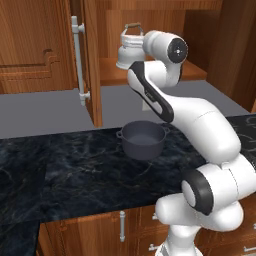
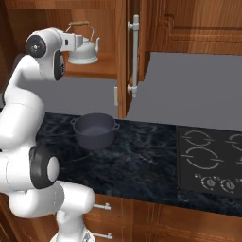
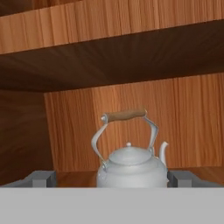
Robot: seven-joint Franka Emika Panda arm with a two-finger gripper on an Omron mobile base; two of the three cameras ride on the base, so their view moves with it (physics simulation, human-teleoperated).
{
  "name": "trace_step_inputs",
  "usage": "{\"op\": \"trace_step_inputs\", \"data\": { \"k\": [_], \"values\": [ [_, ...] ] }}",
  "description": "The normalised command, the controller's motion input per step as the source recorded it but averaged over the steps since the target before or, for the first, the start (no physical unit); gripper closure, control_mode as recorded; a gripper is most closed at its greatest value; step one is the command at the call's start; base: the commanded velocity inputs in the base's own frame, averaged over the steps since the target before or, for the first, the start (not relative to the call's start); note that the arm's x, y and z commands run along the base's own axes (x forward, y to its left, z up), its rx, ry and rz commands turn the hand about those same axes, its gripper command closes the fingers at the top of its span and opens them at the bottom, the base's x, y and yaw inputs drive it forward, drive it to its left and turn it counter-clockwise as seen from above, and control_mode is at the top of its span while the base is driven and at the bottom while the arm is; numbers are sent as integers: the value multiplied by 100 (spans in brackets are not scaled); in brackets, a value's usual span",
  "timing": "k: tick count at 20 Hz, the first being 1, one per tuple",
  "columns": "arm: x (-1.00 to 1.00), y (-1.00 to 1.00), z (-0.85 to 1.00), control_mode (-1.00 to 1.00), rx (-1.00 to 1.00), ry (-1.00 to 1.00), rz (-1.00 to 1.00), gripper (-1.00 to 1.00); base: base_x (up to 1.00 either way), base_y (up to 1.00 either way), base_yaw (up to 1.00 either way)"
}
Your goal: Pick the kettle from the cabinet and place it on a stove burner. Then pick the pot from the counter and place it on another stove burner. Finally, turn both burners on.
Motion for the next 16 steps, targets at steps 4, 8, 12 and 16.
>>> {"op": "trace_step_inputs", "data": {
  "k": [4, 8, 12, 16],
  "values": [
    [34, 19, 0, -100, 0, 0, -1, -100, 0, 0, 0],
    [32, 18, 0, -100, 0, 0, -1, -100, 0, 0, 0],
    [32, 18, 0, -100, 0, 0, -1, -100, 0, 0, 0],
    [28, 13, 0, -100, 0, 0, 0, -100, 0, 0, 0]
  ]
}}
